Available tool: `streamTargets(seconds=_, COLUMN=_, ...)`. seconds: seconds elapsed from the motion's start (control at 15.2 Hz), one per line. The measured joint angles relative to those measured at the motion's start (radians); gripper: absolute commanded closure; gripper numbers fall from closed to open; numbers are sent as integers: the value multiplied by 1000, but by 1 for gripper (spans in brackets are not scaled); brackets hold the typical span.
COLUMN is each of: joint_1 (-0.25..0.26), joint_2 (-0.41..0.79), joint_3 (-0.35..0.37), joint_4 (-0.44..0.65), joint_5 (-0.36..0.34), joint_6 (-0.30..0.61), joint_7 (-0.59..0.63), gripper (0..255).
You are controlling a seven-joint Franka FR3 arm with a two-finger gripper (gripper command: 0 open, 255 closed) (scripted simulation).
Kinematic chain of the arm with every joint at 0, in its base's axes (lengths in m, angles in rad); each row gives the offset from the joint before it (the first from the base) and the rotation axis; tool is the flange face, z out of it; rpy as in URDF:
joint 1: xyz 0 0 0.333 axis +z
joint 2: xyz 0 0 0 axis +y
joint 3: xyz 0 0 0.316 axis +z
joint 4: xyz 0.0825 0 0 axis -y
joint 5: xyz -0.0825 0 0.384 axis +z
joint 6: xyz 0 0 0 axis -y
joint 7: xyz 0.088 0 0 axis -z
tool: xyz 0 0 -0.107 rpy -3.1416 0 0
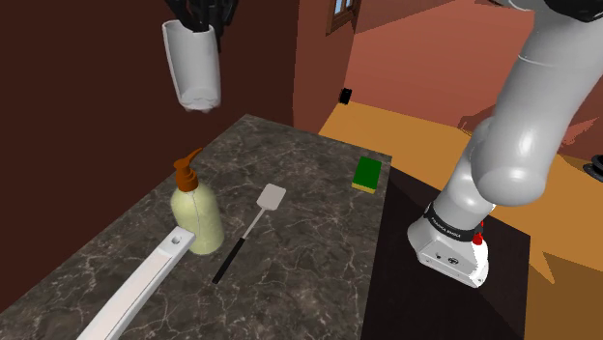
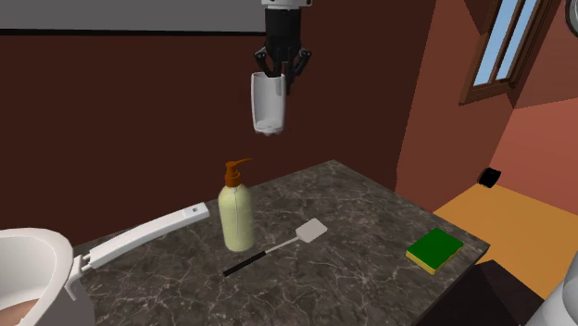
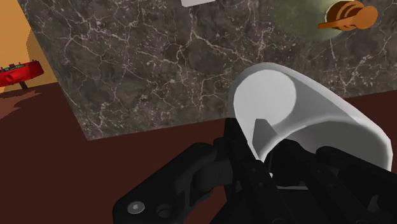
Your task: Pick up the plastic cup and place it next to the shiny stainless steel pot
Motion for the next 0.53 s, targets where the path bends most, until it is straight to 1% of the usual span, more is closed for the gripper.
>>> streamTargets(seconds=0.13, joint_1=5, joint_2=-53, joint_3=9, joint_4=-64, joint_5=20, joint_6=14, joint_7=18, gripper=255)
streamTargets(seconds=0.2, joint_1=9, joint_2=-88, joint_3=15, joint_4=-113, joint_5=33, joint_6=30, joint_7=31, gripper=255)
streamTargets(seconds=0.53, joint_1=46, joint_2=-187, joint_3=52, joint_4=-210, joint_5=71, joint_6=31, joint_7=106, gripper=255)
